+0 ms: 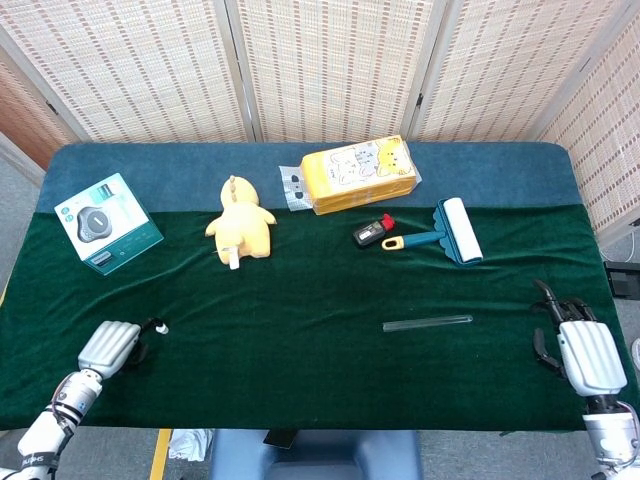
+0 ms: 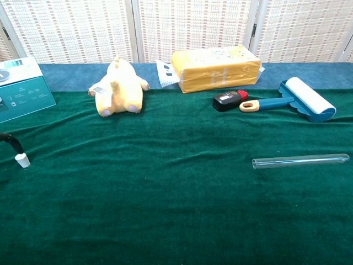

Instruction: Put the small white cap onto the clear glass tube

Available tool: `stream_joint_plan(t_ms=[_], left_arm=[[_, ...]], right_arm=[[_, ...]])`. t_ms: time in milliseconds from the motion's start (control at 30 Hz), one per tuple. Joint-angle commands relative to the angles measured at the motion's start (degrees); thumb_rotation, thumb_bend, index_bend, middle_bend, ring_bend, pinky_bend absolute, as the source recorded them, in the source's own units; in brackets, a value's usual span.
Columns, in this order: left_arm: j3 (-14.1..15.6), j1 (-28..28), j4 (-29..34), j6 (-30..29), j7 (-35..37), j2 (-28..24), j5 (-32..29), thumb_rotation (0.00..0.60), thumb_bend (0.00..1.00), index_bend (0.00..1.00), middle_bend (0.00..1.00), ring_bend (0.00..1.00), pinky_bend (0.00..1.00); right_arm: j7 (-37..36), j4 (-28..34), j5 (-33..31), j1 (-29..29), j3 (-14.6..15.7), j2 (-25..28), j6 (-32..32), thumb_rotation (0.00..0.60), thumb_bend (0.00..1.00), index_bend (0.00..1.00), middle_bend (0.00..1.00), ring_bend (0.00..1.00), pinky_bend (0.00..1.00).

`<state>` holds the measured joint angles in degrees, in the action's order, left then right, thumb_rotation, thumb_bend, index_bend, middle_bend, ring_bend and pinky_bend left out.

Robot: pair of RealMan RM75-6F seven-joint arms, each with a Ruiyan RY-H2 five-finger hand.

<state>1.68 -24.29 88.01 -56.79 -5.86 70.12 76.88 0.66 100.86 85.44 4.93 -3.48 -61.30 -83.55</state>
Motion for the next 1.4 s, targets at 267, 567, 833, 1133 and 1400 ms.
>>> stream_joint_plan(t_ms=[267,567,833,1133,1400], left_arm=[[-2.27,-0.04,1.10,-4.03,1.84,-1.30,2.33,0.600,0.32,0.21,0.98,0.80,0.71],[-2.44,-3.22,-2.28,0.24,-2.71,1.88,2.42,0.600,0.27,0.37,0.98,0.83,0.75],[-3.09,-4.96,-4.52,3.41,-4.72,4.24,-0.50,0.600,0.30,0.42,0.98,0.84,0.76],[-3.31,-5.33,-5.62,4.62,-4.79,4.60,-2.83,0.600,0.35,0.44,0.98,0.84,0.76],[-3.14,-5.56,-7.09,5.20,-4.29,5.43,-3.43,0.600,0.39,0.46,0.98,0.84,0.76]], right_arm=[[-0.51,-0.54,-0.52,0.26,-0.27,-0.29,0.56,0.600,0.68,0.00,0.38,0.29,0.19],[-0.92,-1.02,-1.20,0.64,-0.28,-0.25,1.69,0.600,0.68,0.01,0.38,0.29,0.19],[-1.51,-1.46,-1.82,0.60,-0.31,-0.22,2.04,0.600,0.68,0.01,0.38,0.29,0.19],[-1.68,-2.33,-2.27,0.85,-0.43,-0.73,2.58,0.600,0.68,0.01,0.38,0.29,0.19],[-1.66,-2.51,-2.50,1.05,-0.51,-0.85,2.93,0.600,0.68,0.00,0.38,0.30,0.19]])
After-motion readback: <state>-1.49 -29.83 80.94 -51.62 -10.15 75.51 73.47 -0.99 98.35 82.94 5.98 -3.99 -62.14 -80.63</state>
